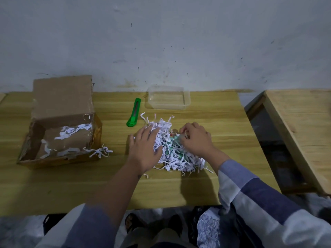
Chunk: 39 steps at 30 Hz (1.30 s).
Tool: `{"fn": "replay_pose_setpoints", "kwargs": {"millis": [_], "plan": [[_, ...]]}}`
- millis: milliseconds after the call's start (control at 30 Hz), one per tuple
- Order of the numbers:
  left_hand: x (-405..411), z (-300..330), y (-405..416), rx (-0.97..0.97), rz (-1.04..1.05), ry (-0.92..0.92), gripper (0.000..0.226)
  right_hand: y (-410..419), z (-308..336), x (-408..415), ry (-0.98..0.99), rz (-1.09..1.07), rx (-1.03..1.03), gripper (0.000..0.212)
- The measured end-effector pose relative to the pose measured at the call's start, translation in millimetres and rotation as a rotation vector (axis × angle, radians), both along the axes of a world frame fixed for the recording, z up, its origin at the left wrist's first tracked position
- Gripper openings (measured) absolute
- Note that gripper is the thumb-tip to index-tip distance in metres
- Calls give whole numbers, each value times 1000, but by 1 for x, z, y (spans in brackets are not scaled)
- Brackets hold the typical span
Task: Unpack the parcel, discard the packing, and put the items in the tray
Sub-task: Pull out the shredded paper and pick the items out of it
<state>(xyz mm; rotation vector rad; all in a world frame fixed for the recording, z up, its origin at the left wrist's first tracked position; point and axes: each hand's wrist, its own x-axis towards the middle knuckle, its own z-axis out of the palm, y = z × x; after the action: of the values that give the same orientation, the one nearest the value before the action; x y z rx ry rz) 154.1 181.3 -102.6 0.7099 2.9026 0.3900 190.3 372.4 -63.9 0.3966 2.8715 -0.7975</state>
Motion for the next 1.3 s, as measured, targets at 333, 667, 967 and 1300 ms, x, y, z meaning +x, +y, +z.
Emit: {"fn": "replay_pose_setpoints", "kwargs": {"millis": [333,667,967,1300], "plan": [[1,-3,-2,-124,-26,-189,66,-12,-7,-21,-216,150,138,46],[2,-6,1,-141,-61,-232,66,-16,-15,-21,-161,-48,26,38],[5,-2,2,-138,-66,-237,60,8,-1,-15,132,-282,-270,18],[0,28,23,352,119,6,52,8,14,-17,259,-359,-748,12]]}}
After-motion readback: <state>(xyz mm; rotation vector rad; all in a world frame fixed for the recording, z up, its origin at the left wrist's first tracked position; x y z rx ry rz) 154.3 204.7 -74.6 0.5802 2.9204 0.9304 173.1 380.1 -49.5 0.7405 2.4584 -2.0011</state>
